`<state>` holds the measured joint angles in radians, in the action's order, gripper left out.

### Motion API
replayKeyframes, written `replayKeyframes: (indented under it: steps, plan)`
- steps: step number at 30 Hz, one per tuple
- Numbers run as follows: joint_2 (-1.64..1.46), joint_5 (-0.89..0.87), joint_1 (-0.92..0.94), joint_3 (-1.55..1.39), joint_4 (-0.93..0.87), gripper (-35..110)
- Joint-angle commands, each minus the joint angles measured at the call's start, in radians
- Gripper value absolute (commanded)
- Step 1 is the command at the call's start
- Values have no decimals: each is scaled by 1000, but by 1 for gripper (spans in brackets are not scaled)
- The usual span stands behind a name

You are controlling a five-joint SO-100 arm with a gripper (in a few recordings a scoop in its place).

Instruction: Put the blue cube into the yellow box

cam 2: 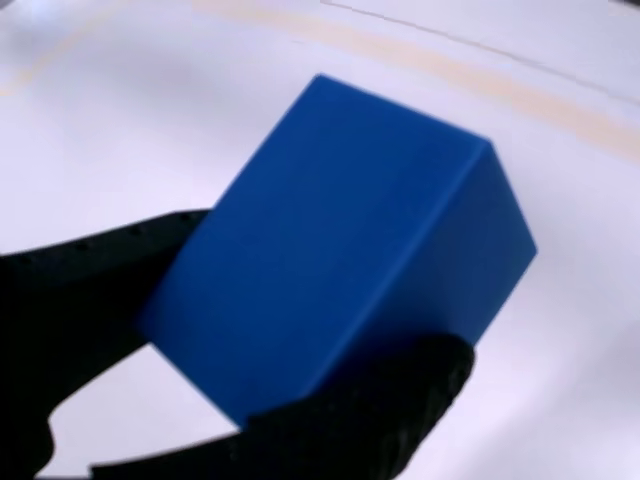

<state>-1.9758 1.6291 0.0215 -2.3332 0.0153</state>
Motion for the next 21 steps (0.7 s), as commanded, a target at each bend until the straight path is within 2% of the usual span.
replayKeyframes:
  steps: [1,13,21]
  plan:
    - [-229,23,-140,-26,43,15]
    - [-601,40,-649,-308,51,16]
    - [-727,-97,-881,-374,-72,16]
